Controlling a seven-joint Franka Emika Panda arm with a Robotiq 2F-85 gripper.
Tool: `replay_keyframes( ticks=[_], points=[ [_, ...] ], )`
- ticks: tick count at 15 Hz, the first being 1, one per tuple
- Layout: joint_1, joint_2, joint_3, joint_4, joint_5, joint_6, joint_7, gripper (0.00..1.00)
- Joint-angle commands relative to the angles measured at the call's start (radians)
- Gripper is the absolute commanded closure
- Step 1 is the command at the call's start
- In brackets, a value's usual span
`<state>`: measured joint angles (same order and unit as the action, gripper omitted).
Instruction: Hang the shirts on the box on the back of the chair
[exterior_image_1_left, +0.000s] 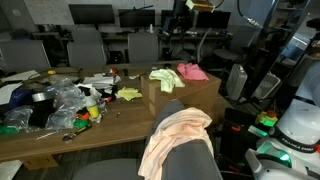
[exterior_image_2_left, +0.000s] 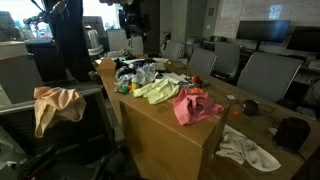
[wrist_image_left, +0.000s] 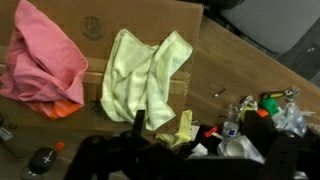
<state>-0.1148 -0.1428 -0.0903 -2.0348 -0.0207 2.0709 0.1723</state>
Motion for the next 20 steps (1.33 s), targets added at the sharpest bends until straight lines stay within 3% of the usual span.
replay_keyframes(
  ticks=[1,10,20],
  points=[
    [-0.043,0.047,-0.031,0.002,-0.014,0.097,0.127,0.0],
    [-0.118,0.261,-0.134,0.047,0.007,0.173,0.389,0.0],
    [-0.12,0.415,-0.181,0.063,0.077,0.151,0.481,0.0]
  ],
)
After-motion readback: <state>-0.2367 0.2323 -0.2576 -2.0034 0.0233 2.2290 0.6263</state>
